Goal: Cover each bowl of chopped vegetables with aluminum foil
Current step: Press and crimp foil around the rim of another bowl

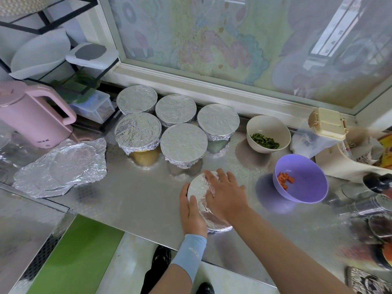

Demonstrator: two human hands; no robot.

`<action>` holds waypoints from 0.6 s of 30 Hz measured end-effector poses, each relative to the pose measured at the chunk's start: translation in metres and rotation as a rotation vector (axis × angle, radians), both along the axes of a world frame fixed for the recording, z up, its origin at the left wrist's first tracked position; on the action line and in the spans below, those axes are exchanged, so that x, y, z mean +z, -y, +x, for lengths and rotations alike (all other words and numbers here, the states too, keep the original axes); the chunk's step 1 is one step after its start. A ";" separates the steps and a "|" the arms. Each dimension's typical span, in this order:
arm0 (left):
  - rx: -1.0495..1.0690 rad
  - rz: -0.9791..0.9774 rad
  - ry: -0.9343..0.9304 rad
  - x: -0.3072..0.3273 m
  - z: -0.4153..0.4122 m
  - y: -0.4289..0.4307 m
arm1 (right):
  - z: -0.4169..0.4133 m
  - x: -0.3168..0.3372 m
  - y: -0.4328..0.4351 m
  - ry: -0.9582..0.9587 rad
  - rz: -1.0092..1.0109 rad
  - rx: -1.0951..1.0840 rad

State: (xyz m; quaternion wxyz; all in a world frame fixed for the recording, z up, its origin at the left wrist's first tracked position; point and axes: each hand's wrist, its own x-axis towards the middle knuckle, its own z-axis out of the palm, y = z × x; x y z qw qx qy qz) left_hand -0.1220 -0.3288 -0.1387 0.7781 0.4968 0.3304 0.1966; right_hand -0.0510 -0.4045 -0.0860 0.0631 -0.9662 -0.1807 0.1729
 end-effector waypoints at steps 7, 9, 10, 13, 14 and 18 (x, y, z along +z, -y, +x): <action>-0.059 0.465 -0.193 0.004 0.010 -0.029 | 0.005 0.004 0.003 0.135 -0.169 -0.041; 0.027 0.483 -0.215 0.008 0.002 -0.018 | 0.008 0.001 0.003 0.128 -0.109 0.059; 0.026 0.453 -0.220 0.008 -0.003 -0.008 | 0.009 -0.001 0.003 0.091 -0.059 0.120; -0.009 0.314 -0.203 0.003 -0.013 0.017 | 0.010 -0.004 0.009 0.042 -0.005 0.207; 0.004 0.293 -0.188 0.001 -0.010 0.018 | 0.011 -0.005 0.010 0.056 -0.006 0.196; 0.073 0.209 -0.137 -0.003 0.010 0.004 | 0.011 -0.003 0.011 0.055 0.009 0.085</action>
